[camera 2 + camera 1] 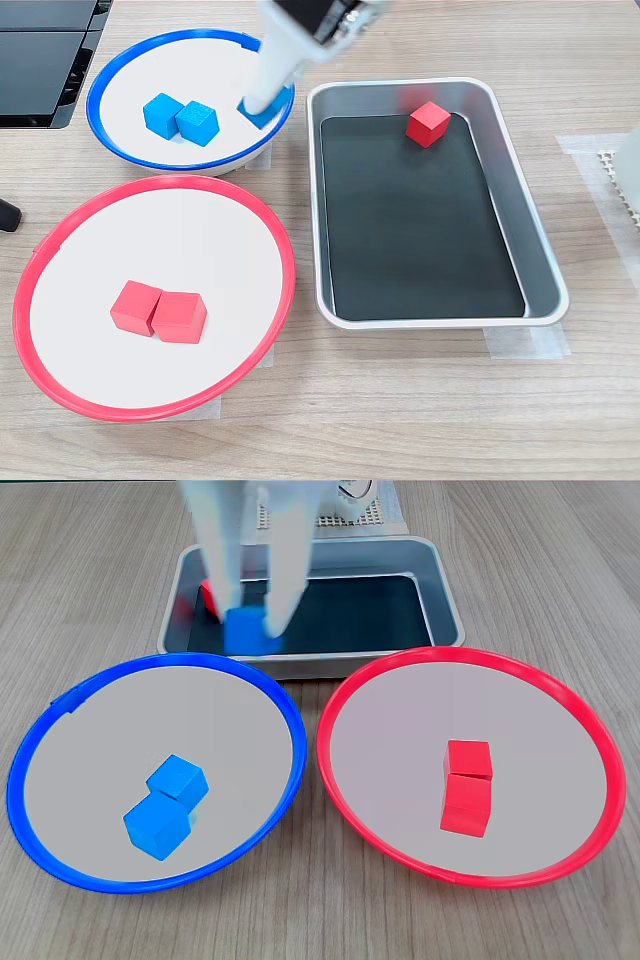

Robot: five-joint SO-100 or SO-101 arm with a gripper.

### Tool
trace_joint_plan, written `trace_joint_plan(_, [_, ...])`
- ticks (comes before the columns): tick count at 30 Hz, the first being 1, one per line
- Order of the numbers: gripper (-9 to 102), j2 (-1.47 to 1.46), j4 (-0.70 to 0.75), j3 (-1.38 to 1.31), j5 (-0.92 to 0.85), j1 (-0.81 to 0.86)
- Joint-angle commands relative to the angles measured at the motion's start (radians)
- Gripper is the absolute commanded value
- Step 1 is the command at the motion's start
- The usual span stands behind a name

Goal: Move six blocks tray to matching dishes

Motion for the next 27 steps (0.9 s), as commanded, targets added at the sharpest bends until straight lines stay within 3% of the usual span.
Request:
trace_joint_plan(1, [0, -0.092, -0.13, -0.106, -0.084, 0.055])
trace_joint_plan(3, [0, -0.164, -0.14, -0.137, -0.15, 0.074])
trace_joint_plan(10, [24, -0.23, -0.133, -0.114, -0.275, 0.097])
trace_joint_plan(12, [21, -0.192, -0.075, -0.115, -0.288, 0.097])
trace_joint_plan(14, [3, -0.137, 0.012, -0.114, -0.318, 0.101])
trace_joint_plan(16, [2, -0.072, 0.137, -0.115, -0.387, 0.115])
trace_joint_plan(17, [2, -0.014, 0.256, -0.114, -0.482, 0.133])
trace_joint_plan(20, [2, 0.071, 0.413, -0.081, -0.686, 0.164])
trace_joint_plan(23, [2, 0.137, 0.439, 0.028, -0.933, 0.179])
trace_joint_plan(25, [4, 0.164, 0.437, 0.129, -1.19, 0.195])
trace_joint_plan(27, [6, 0.169, 0.448, 0.17, -1.295, 0.204])
